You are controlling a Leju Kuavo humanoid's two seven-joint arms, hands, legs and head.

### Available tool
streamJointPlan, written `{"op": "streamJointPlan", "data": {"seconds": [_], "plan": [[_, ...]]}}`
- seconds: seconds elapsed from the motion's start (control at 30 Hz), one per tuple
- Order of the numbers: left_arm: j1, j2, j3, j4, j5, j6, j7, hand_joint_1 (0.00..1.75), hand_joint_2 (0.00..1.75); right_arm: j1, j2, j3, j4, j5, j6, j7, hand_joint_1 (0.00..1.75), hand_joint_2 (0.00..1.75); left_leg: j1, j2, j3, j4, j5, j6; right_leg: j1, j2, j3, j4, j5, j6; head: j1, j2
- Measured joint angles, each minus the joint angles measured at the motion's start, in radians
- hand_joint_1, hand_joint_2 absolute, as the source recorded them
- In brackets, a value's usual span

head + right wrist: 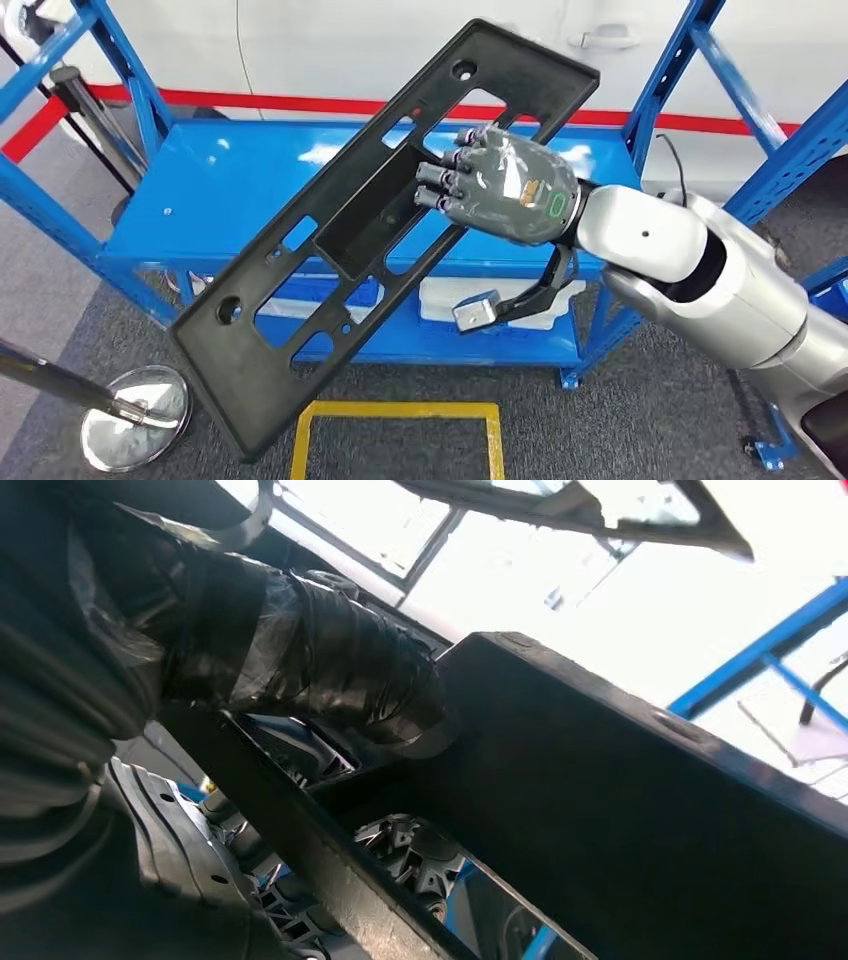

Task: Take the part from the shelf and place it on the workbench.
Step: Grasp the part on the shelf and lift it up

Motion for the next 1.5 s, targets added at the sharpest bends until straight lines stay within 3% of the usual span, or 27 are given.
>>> {"op": "streamJointPlan", "data": {"seconds": [0.1, 0.13, 0.17, 0.23, 0.3, 0.33, 0.4, 0.47, 0.53, 0.6, 0.63, 0.67, 0.7, 0.8, 0.87, 0.97, 1.0, 1.03, 1.1, 1.13, 1.17, 1.2, 1.27, 1.3, 1.37, 1.43, 1.5], "plan": [[-0.001, 0.000, 0.000, 0.000, -0.002, 0.000, 0.000, 0.00, 1.75, -0.002, -0.006, 0.004, 0.000, -0.001, 0.001, 0.000, 1.75, 1.75, 0.000, 0.004, 0.010, -0.009, 0.004, 0.009, -0.003, -0.003, -0.087, 0.182, -0.088, 0.004, 0.001, 0.000], [-0.001, 0.000, 0.000, 0.000, -0.002, 0.000, 0.000, 0.00, 1.75, -0.001, -0.008, 0.006, 0.000, -0.001, 0.002, 0.000, 1.75, 1.75, -0.001, 0.005, 0.010, -0.007, 0.003, 0.009, -0.005, -0.003, -0.111, 0.224, -0.098, 0.007, 0.001, 0.000], [0.000, 0.000, 0.000, 0.000, -0.002, 0.000, 0.000, 0.00, 1.75, 0.000, -0.010, 0.009, 0.001, -0.001, 0.004, 0.000, 1.75, 1.75, -0.001, 0.004, 0.010, -0.004, 0.001, 0.007, -0.008, -0.004, -0.116, 0.230, -0.086, 0.009, 0.001, 0.000], [0.000, 0.000, 0.000, 0.000, -0.002, 0.000, 0.000, 0.00, 1.75, 0.000, -0.012, 0.013, 0.001, -0.001, 0.006, 0.000, 1.75, 1.75, 0.001, 0.003, 0.010, 0.006, -0.006, 0.000, -0.015, -0.007, -0.071, 0.131, -0.017, 0.014, 0.001, 0.000], [0.000, 0.001, 0.000, -0.002, -0.002, 0.001, 0.000, 0.00, 1.75, -0.001, -0.012, 0.014, 0.001, -0.002, 0.008, 0.000, 1.75, 1.75, 0.002, 0.000, 0.006, 0.017, -0.015, -0.012, -0.013, -0.006, -0.012, 0.018, 0.029, 0.012, 0.001, 0.000], [0.000, 0.002, 0.000, -0.002, -0.002, 0.002, 0.001, 0.00, 1.75, -0.001, -0.012, 0.014, 0.002, -0.002, 0.009, -0.001, 1.75, 1.75, 0.001, -0.002, 0.005, 0.022, -0.018, -0.019, -0.010, -0.004, 0.001, -0.009, 0.034, 0.007, 0.000, 0.000], [0.000, 0.001, 0.000, -0.003, -0.001, 0.003, 0.003, 0.00, 1.75, -0.003, -0.013, 0.014, 0.001, -0.004, 0.012, -0.002, 1.75, 1.75, 0.002, -0.006, 0.003, 0.024, -0.017, -0.033, 0.000, 0.000, -0.001, -0.011, 0.032, -0.011, 0.000, 0.000], [0.000, 0.000, 0.000, -0.003, -0.001, 0.003, 0.004, 0.00, 1.75, -0.006, -0.012, 0.015, 0.001, -0.007, 0.014, -0.003, 1.75, 1.75, 0.007, -0.005, -0.004, 0.033, -0.028, -0.043, 0.001, -0.003, -0.004, -0.019, 0.035, -0.028, 0.000, 0.000], [0.000, -0.001, 0.000, -0.003, -0.001, 0.003, 0.005, 0.00, 1.75, -0.010, -0.012, 0.015, 0.001, -0.008, 0.014, -0.003, 1.75, 1.75, 0.009, -0.003, -0.034, 0.105, -0.086, -0.043, 0.003, -0.006, -0.009, -0.027, 0.045, -0.047, -0.001, 0.000], [0.000, -0.002, 0.000, -0.003, -0.001, 0.003, 0.006, 0.00, 1.75, -0.012, -0.012, 0.017, 0.001, -0.009, 0.016, -0.003, 1.75, 1.75, 0.005, -0.003, -0.086, 0.240, -0.164, -0.038, 0.014, -0.008, -0.021, -0.028, 0.053, -0.061, -0.001, 0.000], [-0.001, -0.002, 0.000, -0.003, -0.001, 0.003, 0.006, 0.00, 1.75, -0.011, -0.012, 0.019, 0.001, -0.009, 0.016, -0.004, 1.75, 1.75, 0.003, -0.003, -0.105, 0.294, -0.187, -0.035, 0.020, -0.009, -0.027, -0.027, 0.057, -0.064, -0.001, 0.000], [-0.001, -0.002, 0.000, -0.003, -0.001, 0.003, 0.006, 0.00, 1.75, -0.011, -0.012, 0.021, 0.001, -0.009, 0.017, -0.004, 1.75, 1.75, 0.000, -0.003, -0.106, 0.311, -0.187, -0.031, 0.025, -0.009, -0.034, -0.026, 0.062, -0.067, -0.001, 0.000], [-0.001, -0.001, 0.000, -0.003, -0.001, 0.003, 0.006, 0.00, 1.75, -0.011, -0.012, 0.023, 0.001, -0.010, 0.017, -0.004, 1.75, 1.75, -0.004, -0.003, -0.087, 0.290, -0.170, -0.025, 0.029, -0.009, -0.040, -0.025, 0.066, -0.067, -0.001, 0.000], [-0.002, 0.000, 0.000, -0.003, -0.001, 0.003, 0.006, 0.00, 1.75, -0.013, -0.012, 0.025, 0.001, -0.010, 0.016, -0.004, 1.75, 1.75, -0.016, -0.003, 0.028, 0.100, -0.101, -0.008, 0.034, -0.008, -0.055, -0.017, 0.078, -0.060, -0.001, 0.000], [-0.003, 0.000, 0.000, -0.004, -0.001, 0.003, 0.006, 0.00, 1.75, -0.015, -0.013, 0.025, 0.002, -0.010, 0.016, -0.005, 1.75, 1.75, -0.025, -0.004, 0.056, 0.042, -0.086, -0.003, 0.034, -0.009, -0.059, -0.014, 0.088, -0.050, -0.001, 0.000], [-0.003, 0.000, 0.000, -0.004, -0.001, 0.003, 0.006, 0.00, 1.75, -0.017, -0.013, 0.025, 0.002, -0.011, 0.017, -0.005, 1.75, 1.75, -0.027, -0.002, 0.043, 0.030, -0.062, 0.009, 0.031, -0.008, -0.067, -0.016, 0.098, -0.032, -0.001, 0.000], [-0.003, 0.000, 0.000, -0.004, -0.001, 0.003, 0.006, 0.00, 1.75, -0.018, -0.013, 0.025, 0.002, -0.011, 0.017, -0.005, 1.75, 1.75, -0.025, 0.000, 0.038, 0.025, -0.050, 0.017, 0.029, -0.007, -0.075, -0.002, 0.078, -0.028, 0.000, 0.000], [-0.004, 0.000, 0.000, -0.004, -0.001, 0.004, 0.006, 0.00, 1.75, -0.019, -0.014, 0.025, 0.001, -0.011, 0.017, -0.005, 1.75, 1.75, -0.023, 0.003, 0.030, 0.020, -0.038, 0.023, 0.028, -0.007, -0.090, 0.035, 0.041, -0.023, 0.000, 0.000], [-0.004, 0.000, 0.000, -0.004, -0.001, 0.003, 0.006, 0.00, 1.75, -0.018, -0.015, 0.026, 0.002, -0.011, 0.017, -0.005, 1.75, 1.75, -0.024, 0.006, 0.008, 0.020, -0.018, 0.030, 0.023, -0.007, -0.127, 0.157, -0.054, -0.015, 0.000, 0.000], [-0.003, 0.000, 0.000, -0.004, -0.001, 0.003, 0.006, 0.00, 1.75, -0.017, -0.016, 0.027, 0.002, -0.012, 0.017, -0.005, 1.75, 1.75, -0.024, 0.007, -0.006, 0.022, -0.010, 0.029, 0.022, -0.007, -0.142, 0.220, -0.084, -0.012, 0.000, 0.000], [-0.003, 0.000, 0.000, -0.004, -0.001, 0.003, 0.006, 0.00, 1.75, -0.016, -0.016, 0.028, 0.002, -0.012, 0.017, -0.005, 1.75, 1.75, -0.025, 0.007, -0.018, 0.024, -0.003, 0.029, 0.021, -0.007, -0.144, 0.257, -0.095, -0.010, 0.000, 0.000], [-0.003, -0.001, 0.000, -0.004, 0.000, 0.003, 0.006, 0.00, 1.75, -0.015, -0.016, 0.029, 0.002, -0.013, 0.019, -0.005, 1.75, 1.75, -0.025, 0.008, -0.031, 0.027, 0.005, 0.027, 0.021, -0.007, -0.128, 0.260, -0.086, -0.009, 0.000, 0.000], [-0.003, -0.001, 0.000, -0.004, 0.001, 0.003, 0.006, 0.00, 1.75, -0.017, -0.017, 0.029, 0.002, -0.017, 0.024, -0.005, 1.75, 1.75, -0.025, 0.008, -0.050, 0.031, 0.018, 0.023, 0.021, -0.008, -0.035, 0.150, -0.044, -0.013, 0.000, 0.000], [-0.003, -0.001, 0.000, -0.004, 0.002, 0.003, 0.006, 0.00, 1.75, -0.019, -0.017, 0.029, 0.002, -0.020, 0.027, -0.006, 1.75, 1.75, -0.026, 0.007, -0.057, 0.033, 0.024, 0.020, 0.024, -0.008, 0.021, 0.070, -0.033, -0.017, 0.000, 0.000], [-0.002, -0.002, 0.000, -0.004, 0.004, 0.004, 0.007, 0.00, 1.75, -0.023, -0.017, 0.029, 0.001, -0.027, 0.031, -0.007, 1.75, 1.75, -0.027, 0.007, -0.062, 0.032, 0.036, 0.010, 0.030, -0.007, 0.083, -0.028, -0.029, -0.028, 0.000, 0.000], [-0.001, -0.003, 0.000, -0.004, 0.006, 0.004, 0.009, 0.00, 1.75, -0.027, -0.019, 0.029, 0.000, -0.035, 0.034, -0.007, 1.75, 1.75, -0.027, 0.006, -0.064, 0.027, 0.049, -0.003, 0.034, -0.007, 0.084, -0.042, -0.021, -0.040, 0.000, 0.000], [-0.001, -0.004, 0.000, -0.004, 0.009, 0.004, 0.010, 0.00, 1.75, -0.032, -0.020, 0.029, 0.000, -0.041, 0.040, -0.008, 1.75, 1.75, -0.026, 0.004, -0.076, 0.043, 0.032, -0.012, 0.030, -0.012, 0.075, -0.052, -0.003, -0.056, 0.000, 0.000]]}}
